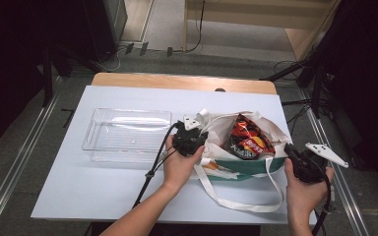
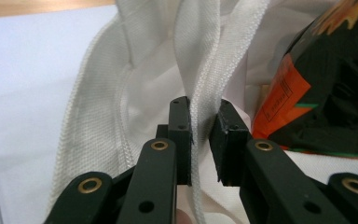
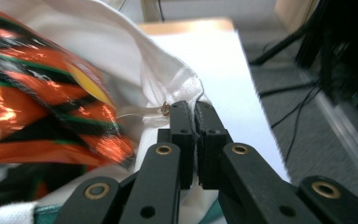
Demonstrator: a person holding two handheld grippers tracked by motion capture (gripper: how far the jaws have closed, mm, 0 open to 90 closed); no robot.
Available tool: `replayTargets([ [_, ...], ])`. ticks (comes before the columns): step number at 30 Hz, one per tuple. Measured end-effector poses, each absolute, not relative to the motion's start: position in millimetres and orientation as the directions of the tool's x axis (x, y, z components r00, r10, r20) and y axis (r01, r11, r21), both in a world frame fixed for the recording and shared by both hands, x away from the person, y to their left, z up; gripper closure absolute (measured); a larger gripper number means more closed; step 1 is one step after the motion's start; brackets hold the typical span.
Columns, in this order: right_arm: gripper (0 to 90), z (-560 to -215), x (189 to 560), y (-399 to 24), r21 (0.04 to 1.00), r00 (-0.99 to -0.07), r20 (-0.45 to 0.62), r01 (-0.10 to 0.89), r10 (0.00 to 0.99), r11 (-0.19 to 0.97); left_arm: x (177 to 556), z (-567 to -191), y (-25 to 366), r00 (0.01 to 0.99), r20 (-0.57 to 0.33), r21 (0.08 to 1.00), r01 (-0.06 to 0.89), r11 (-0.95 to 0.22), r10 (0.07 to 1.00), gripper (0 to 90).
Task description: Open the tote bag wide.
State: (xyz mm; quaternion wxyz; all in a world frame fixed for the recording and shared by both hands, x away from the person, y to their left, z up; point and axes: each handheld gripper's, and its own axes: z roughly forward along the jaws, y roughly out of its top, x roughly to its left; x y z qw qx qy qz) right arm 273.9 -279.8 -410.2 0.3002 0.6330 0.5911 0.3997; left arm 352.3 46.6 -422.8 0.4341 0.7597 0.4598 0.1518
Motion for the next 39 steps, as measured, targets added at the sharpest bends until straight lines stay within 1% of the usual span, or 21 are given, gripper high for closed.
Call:
replayTargets([
  [3, 88.4, -427, 281, -288, 0.820, -0.025, 0.204, 0.551, 0.979, -0.156, 353, -425, 45, 0.534, -0.174, 0.793, 0.574, -0.205, 0.827, 80.1],
  [9, 88.0, -453, 288, -289, 0.796, -0.029, 0.235, 0.579, 0.972, -0.176, 353, -431, 43, 0.539, -0.177, 0.788, 0.579, -0.209, 0.823, 79.9],
  [13, 87.7, -463, 292, -290, 0.787, -0.039, 0.227, 0.595, 0.973, -0.160, 352, -437, 41, 0.544, -0.169, 0.785, 0.579, -0.222, 0.822, 79.8],
  [16, 87.5, -471, 294, -292, 0.772, -0.043, 0.255, 0.610, 0.966, -0.176, 351, -441, 39, 0.548, -0.173, 0.785, 0.579, -0.222, 0.818, 79.7],
  [20, 86.3, -471, 295, -292, 0.771, -0.050, 0.252, 0.614, 0.967, -0.169, 351, -446, 39, 0.552, -0.170, 0.782, 0.580, -0.229, 0.816, 79.4],
  [21, 84.3, -470, 294, -293, 0.773, -0.055, 0.254, 0.612, 0.966, -0.169, 350, -447, 39, 0.553, -0.169, 0.783, 0.578, -0.230, 0.816, 79.4],
  [22, 79.0, -467, 292, -295, 0.782, -0.061, 0.267, 0.597, 0.962, -0.180, 350, -448, 39, 0.558, -0.167, 0.784, 0.576, -0.234, 0.813, 79.4],
  [23, 74.6, -462, 287, -297, 0.803, -0.052, 0.278, 0.561, 0.959, -0.202, 350, -448, 39, 0.560, -0.168, 0.782, 0.577, -0.236, 0.811, 79.4],
  [25, 73.9, -450, 276, -299, 0.843, -0.060, 0.295, 0.487, 0.954, -0.230, 350, -448, 40, 0.560, -0.172, 0.783, 0.577, -0.232, 0.810, 79.4],
  [28, 73.1, -423, 256, -293, 0.898, -0.090, 0.247, 0.397, 0.965, -0.193, 351, -449, 40, 0.553, -0.186, 0.782, 0.584, -0.218, 0.812, 79.3],
  [30, 70.0, -412, 243, -282, 0.920, -0.115, 0.211, 0.358, 0.971, -0.158, 351, -450, 40, 0.552, -0.186, 0.784, 0.582, -0.216, 0.813, 79.3],
  [32, 64.1, -408, 236, -274, 0.926, -0.145, 0.205, 0.348, 0.968, -0.144, 351, -450, 40, 0.553, -0.185, 0.785, 0.581, -0.217, 0.812, 79.4],
  [33, 60.2, -407, 234, -268, 0.919, -0.185, 0.243, 0.358, 0.952, -0.165, 351, -450, 40, 0.552, -0.186, 0.785, 0.581, -0.215, 0.813, 79.4],
  [34, 58.4, -408, 233, -264, 0.919, -0.213, 0.256, 0.356, 0.943, -0.169, 350, -450, 40, 0.551, -0.181, 0.785, 0.580, -0.218, 0.815, 79.4],
  [37, 51.7, -408, 230, -248, 0.910, -0.247, 0.277, 0.378, 0.929, -0.171, 350, -450, 40, 0.552, -0.175, 0.785, 0.578, -0.222, 0.815, 79.4],
  [39, 47.9, -412, 230, -238, 0.893, -0.263, 0.316, 0.408, 0.911, -0.192, 350, -450, 40, 0.551, -0.176, 0.784, 0.579, -0.222, 0.816, 79.3],
])
